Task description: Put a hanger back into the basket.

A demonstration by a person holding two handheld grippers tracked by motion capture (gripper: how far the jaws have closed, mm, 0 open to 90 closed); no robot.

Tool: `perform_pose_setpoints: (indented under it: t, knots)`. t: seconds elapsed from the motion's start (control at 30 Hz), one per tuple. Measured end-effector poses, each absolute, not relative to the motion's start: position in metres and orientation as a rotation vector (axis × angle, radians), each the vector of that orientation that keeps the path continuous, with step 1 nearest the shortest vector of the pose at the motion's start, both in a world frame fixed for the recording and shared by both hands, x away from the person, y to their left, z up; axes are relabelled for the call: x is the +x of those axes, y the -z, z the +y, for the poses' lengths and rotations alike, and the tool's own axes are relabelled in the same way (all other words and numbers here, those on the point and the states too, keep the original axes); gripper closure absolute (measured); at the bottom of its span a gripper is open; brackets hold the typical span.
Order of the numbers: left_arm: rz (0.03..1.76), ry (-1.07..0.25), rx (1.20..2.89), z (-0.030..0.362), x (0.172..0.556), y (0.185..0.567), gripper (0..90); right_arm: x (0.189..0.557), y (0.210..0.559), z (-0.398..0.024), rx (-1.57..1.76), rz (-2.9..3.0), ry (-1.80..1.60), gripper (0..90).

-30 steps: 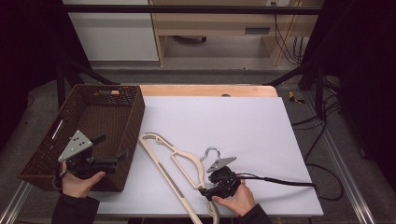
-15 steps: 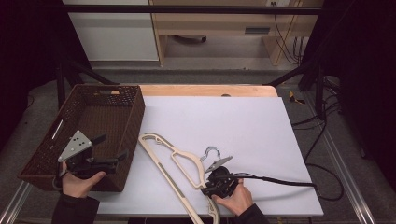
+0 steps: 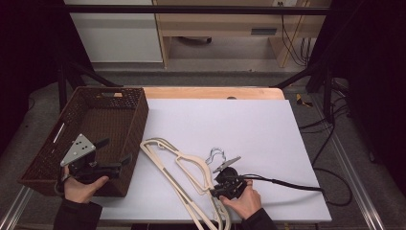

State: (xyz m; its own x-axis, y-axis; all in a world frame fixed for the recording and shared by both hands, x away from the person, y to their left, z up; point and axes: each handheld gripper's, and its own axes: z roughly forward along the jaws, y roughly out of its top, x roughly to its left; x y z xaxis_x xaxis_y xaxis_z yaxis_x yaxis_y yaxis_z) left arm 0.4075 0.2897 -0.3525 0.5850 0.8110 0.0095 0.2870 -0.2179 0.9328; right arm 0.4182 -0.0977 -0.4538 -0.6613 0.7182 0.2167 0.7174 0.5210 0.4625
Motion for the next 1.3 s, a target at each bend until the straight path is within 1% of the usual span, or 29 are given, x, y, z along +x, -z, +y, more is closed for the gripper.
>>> perform_pose_setpoints:
  t: [0.5, 0.7, 0.77, 0.83, 0.93, 1.03, 1.13, 1.23, 1.3]
  knots:
    - [0.896, -0.633, 1.782, 0.288, 0.407, 0.352, 4.2, 0.421, 0.447, -0.104, 1.355, 2.671, -0.819, 77.8]
    - [0.892, -0.635, 1.788, 0.287, 0.407, 0.352, 4.3, 0.426, 0.451, -0.106, 1.341, 2.652, -0.745, 78.9]
    - [0.890, -0.634, 1.790, 0.286, 0.407, 0.353, 4.3, 0.428, 0.452, -0.109, 1.380, 2.653, -0.804, 78.8]
    - [0.889, -0.633, 1.790, 0.286, 0.407, 0.353, 4.3, 0.429, 0.453, -0.113, 1.376, 2.665, -0.819, 78.1]
    - [0.890, -0.632, 1.792, 0.285, 0.407, 0.353, 4.3, 0.429, 0.455, -0.114, 1.309, 2.684, -0.783, 69.5]
    - [0.888, -0.631, 1.795, 0.285, 0.407, 0.354, 4.4, 0.428, 0.457, -0.112, 1.314, 2.698, -0.791, 68.4]
    - [0.888, -0.631, 1.796, 0.284, 0.407, 0.353, 4.4, 0.428, 0.457, -0.112, 1.316, 2.695, -0.786, 69.7]
    - [0.888, -0.629, 1.799, 0.283, 0.407, 0.354, 4.5, 0.428, 0.457, -0.112, 1.297, 2.679, -0.750, 76.8]
    - [0.886, -0.628, 1.803, 0.282, 0.408, 0.354, 4.5, 0.428, 0.456, -0.112, 1.313, 2.694, -0.738, 77.9]
